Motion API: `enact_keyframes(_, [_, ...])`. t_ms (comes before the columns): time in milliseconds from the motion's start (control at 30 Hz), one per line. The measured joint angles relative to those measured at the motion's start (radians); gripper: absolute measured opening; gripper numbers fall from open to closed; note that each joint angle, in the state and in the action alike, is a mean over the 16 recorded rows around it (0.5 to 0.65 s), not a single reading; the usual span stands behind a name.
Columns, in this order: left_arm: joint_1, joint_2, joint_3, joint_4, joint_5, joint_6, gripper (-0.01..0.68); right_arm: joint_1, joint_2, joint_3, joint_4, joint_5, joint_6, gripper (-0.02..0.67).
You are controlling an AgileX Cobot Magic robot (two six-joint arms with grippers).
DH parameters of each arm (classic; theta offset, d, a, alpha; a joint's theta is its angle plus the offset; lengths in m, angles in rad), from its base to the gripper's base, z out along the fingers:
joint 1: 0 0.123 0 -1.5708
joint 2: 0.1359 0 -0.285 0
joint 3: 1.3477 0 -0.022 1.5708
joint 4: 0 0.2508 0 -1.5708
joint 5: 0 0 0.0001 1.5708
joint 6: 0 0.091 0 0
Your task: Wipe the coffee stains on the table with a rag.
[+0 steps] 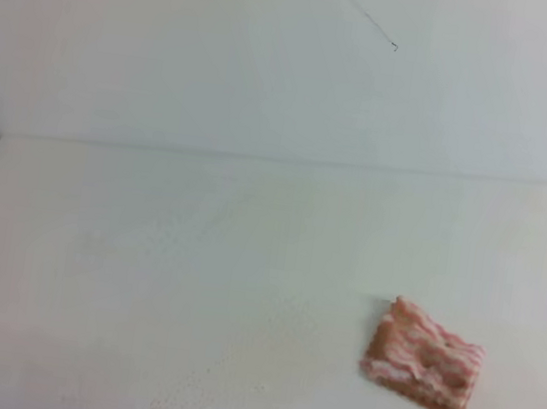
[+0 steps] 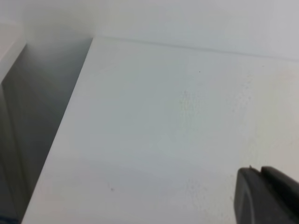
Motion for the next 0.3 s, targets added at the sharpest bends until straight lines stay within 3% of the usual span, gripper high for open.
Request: enact_keyframes(300, [0.000, 0.000, 0.000, 0.000, 0.000, 0.000, 0.000, -0.084, -0.044, 0.029, 0.001, -0.003, 0.000, 0.000])
